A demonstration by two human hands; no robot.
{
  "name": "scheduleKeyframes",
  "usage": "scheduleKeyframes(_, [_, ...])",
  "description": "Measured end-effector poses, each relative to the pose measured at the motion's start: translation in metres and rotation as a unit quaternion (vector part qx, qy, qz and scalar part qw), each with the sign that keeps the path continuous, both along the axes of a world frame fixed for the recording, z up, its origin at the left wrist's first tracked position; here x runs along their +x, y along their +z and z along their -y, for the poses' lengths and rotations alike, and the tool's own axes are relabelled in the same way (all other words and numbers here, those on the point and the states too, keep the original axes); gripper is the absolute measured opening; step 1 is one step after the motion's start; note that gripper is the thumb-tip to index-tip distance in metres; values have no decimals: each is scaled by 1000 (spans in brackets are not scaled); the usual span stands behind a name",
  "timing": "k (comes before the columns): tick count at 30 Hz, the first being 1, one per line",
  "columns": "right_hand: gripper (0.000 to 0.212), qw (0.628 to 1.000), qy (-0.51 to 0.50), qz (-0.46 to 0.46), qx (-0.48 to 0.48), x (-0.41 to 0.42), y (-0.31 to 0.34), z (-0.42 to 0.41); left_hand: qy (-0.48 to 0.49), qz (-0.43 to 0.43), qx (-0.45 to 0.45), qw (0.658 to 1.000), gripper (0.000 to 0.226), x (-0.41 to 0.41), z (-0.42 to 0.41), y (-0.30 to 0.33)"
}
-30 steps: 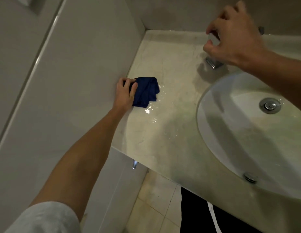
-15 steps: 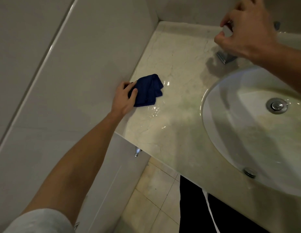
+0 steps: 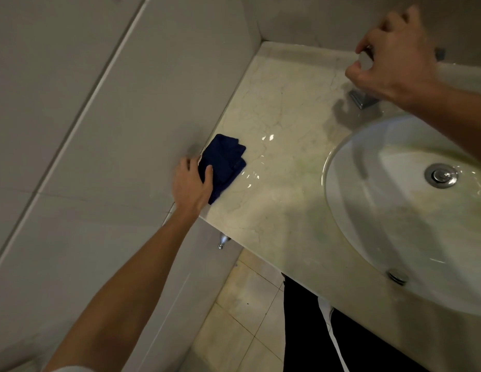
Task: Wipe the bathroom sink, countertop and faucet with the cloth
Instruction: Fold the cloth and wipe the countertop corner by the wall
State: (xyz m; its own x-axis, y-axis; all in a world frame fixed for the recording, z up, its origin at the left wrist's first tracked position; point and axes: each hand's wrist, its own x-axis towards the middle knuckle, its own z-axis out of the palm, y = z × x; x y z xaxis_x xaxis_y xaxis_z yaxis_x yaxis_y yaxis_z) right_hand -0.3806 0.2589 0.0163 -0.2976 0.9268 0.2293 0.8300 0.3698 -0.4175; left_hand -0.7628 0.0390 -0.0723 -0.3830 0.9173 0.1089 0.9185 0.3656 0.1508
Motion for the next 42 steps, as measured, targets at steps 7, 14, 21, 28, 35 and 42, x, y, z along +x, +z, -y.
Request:
scheduleKeyframes(7, [50, 1000, -14, 11, -7, -3, -2, 1, -273, 10, -72, 959, 65, -37, -31, -15])
scheduleKeyframes(14, [51, 999, -11, -19, -33, -8, -5, 7, -226, 66, -24, 972, 70, -24, -19, -27])
scheduleKeyframes(21, [52, 1000, -15, 0, -15, -7, -2, 0, -115, 59, -20, 991, 77, 14, -9, -29])
scheduleKeyframes(28, [63, 1000, -4, 12, -19, -4, -2, -3, -34, 80, 5, 996, 73, 106, 3, -33])
scheduleKeyframes(35, [63, 999, -11, 14, -33, -2, -1, -4, 7, 96, 45, 994, 59, 220, -2, -37])
scheduleKeyframes(42, [54, 999, -12, 5, -41, -1, 2, -4, -131, 163, 108, 972, 48, 310, -37, -28])
